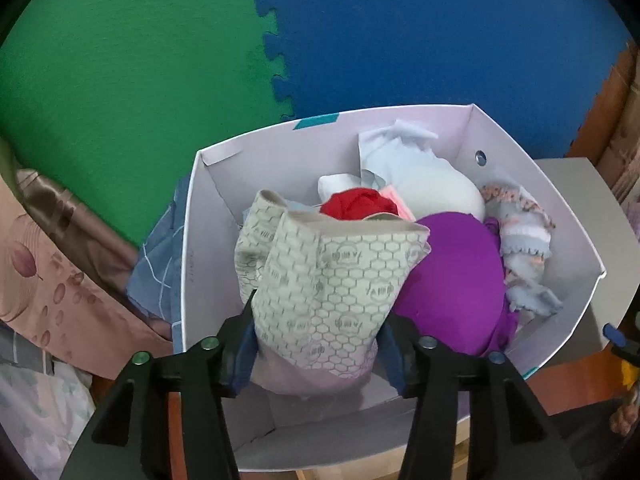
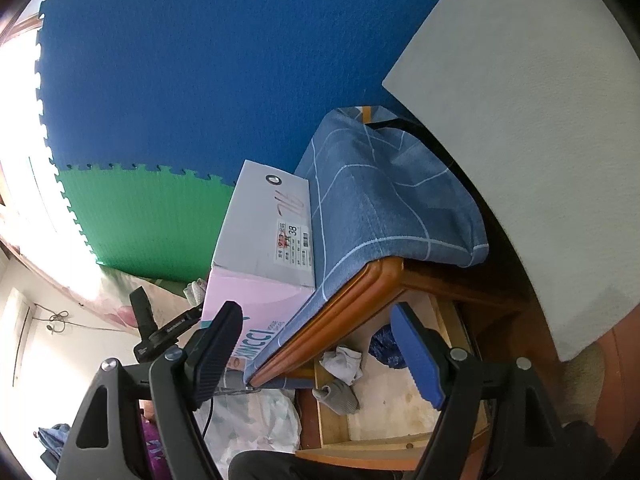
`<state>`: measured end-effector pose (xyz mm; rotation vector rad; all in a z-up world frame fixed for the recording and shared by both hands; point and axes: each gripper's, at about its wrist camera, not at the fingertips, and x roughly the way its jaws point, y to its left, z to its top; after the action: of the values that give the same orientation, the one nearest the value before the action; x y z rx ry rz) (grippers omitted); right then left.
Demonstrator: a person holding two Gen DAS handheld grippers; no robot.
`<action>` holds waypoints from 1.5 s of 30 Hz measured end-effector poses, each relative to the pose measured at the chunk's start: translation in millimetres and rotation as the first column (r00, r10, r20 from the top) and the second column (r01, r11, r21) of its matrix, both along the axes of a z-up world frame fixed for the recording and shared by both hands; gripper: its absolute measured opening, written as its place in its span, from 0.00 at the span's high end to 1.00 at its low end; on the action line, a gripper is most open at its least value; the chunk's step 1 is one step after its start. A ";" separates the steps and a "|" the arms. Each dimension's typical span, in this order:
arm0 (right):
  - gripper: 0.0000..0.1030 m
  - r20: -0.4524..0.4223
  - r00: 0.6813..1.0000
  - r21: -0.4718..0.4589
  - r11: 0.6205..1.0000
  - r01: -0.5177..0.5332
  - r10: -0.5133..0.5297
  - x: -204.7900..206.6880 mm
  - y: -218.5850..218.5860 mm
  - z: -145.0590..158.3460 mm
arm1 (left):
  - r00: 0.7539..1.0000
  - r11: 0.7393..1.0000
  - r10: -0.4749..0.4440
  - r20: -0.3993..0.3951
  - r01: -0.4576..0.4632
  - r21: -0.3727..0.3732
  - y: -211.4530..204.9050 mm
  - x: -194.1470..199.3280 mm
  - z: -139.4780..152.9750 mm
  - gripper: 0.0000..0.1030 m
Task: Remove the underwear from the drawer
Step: 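Open the left gripper to drop the underwear into the box, then lower the right tool into the drawer toward the dark blue floral underwear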
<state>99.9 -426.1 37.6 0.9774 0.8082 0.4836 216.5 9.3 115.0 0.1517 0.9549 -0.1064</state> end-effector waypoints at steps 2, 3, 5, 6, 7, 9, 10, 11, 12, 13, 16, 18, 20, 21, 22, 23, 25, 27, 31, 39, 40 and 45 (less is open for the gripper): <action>0.23 -0.001 1.000 -0.003 1.000 -0.003 0.003 0.0 0.3 0.2 | 1.000 1.000 0.000 0.015 0.000 0.010 -0.4 -2.5 -1.8 0.40; 0.23 -0.002 1.000 -0.004 1.000 -0.005 0.005 0.4 0.7 -0.2 | 1.000 1.000 -0.004 0.031 0.004 0.011 -0.9 -4.7 -1.0 0.38; 0.23 -0.004 1.000 -0.004 1.000 -0.011 0.011 1.5 1.8 -1.0 | 0.997 1.000 -0.009 0.080 0.007 0.030 -2.5 -11.2 3.7 0.32; 0.23 -0.005 1.000 -0.005 1.000 -0.015 0.015 1.8 2.7 -1.2 | 0.995 0.999 -0.006 0.103 0.001 0.044 -3.0 -13.7 6.4 0.28; 0.23 -0.005 1.000 -0.009 1.000 -0.022 0.022 2.2 4.3 -1.3 | 0.992 0.998 -0.002 0.128 -0.005 0.058 -3.2 -16.6 9.7 0.18; 0.23 -0.003 1.000 -0.022 0.999 -0.031 0.031 2.7 6.9 -0.3 | 0.980 0.998 -0.001 0.197 -0.013 0.067 -2.4 -25.7 19.7 0.14; 0.23 0.001 0.999 -0.034 0.999 -0.037 0.037 2.6 8.9 0.7 | 0.974 0.998 0.001 0.225 -0.015 0.061 -1.4 -31.3 25.2 0.12; 0.23 0.007 0.999 -0.053 0.998 -0.046 0.047 2.4 11.7 2.5 | 0.970 0.998 0.008 0.244 -0.022 0.056 0.1 -36.3 30.7 0.09; 0.23 0.013 0.998 -0.070 0.996 -0.056 0.057 2.0 14.6 4.1 | 0.964 0.998 0.023 0.265 -0.038 0.050 2.3 -42.8 35.3 0.09; 0.23 0.026 0.997 -0.095 0.993 -0.072 0.075 1.1 19.2 7.2 | 0.956 0.998 0.040 0.291 -0.054 0.040 5.2 -50.7 39.7 0.09; 0.23 0.110 0.978 -0.244 0.959 -0.147 0.178 -6.7 45.5 25.3 | 0.911 0.996 0.087 0.403 -0.087 -0.020 20.3 -91.0 51.6 0.02; 0.23 0.149 0.946 -0.391 0.896 -0.210 0.287 -16.8 76.4 35.5 | 0.870 0.988 0.142 0.472 -0.152 -0.018 31.0 -123.9 51.3 0.00; 0.23 0.130 0.895 -0.537 0.789 -0.299 0.427 -27.3 119.6 34.7 | 0.839 0.974 0.192 0.510 -0.226 0.005 41.6 -152.3 42.7 0.00; 0.23 0.114 0.879 -0.578 0.750 -0.321 0.464 -29.8 133.4 31.8 | 0.832 0.970 0.205 0.516 -0.245 0.009 47.2 -165.6 36.0 0.00; 0.23 0.082 0.855 -0.636 0.687 -0.351 0.512 -33.5 152.6 25.9 | 0.830 0.968 0.210 0.517 -0.249 0.007 52.8 -176.6 29.9 0.00; 0.23 0.020 0.817 -0.703 0.589 -0.398 0.576 -36.7 178.6 14.7 | 0.830 0.968 0.211 0.517 -0.249 0.005 59.2 -191.0 20.6 0.00; 0.23 -0.076 0.755 -0.772 0.441 -0.458 0.652 -41.3 214.3 -5.4 | 0.833 0.964 0.218 0.508 -0.264 0.019 66.8 -206.8 7.0 0.00; 0.23 -0.142 0.705 -0.835 0.299 -0.463 0.695 -46.6 243.2 -22.5 | 0.855 0.968 0.217 0.471 -0.250 0.010 74.2 -217.4 -8.4 0.00; 0.23 -0.312 0.594 -0.903 -0.037 -0.429 0.742 -40.7 306.6 -69.9 | 0.876 0.969 0.231 0.423 -0.246 -0.021 81.5 -230.8 -30.4 0.00; 0.24 -0.449 0.576 -0.884 -0.245 -0.398 0.683 -5.3 350.0 -146.3 | 0.881 0.953 0.303 0.363 -0.267 -0.147 101.8 -231.8 -44.2 0.00; 0.24 -0.452 0.583 -0.886 -0.262 -0.382 0.676 -2.4 353.9 -153.3 | 0.882 0.949 0.311 0.353 -0.268 -0.166 105.2 -230.8 -45.3 0.00; 0.24 -0.461 0.593 -0.888 -0.340 -0.311 0.661 10.1 362.9 -176.2 | 0.886 0.925 0.354 0.299 -0.283 -0.256 122.7 -225.5 -50.5 0.00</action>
<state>110.0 -63.2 -138.6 -1.0625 1.0309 0.5795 -9.0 132.0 64.5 -0.1777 0.6051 0.1253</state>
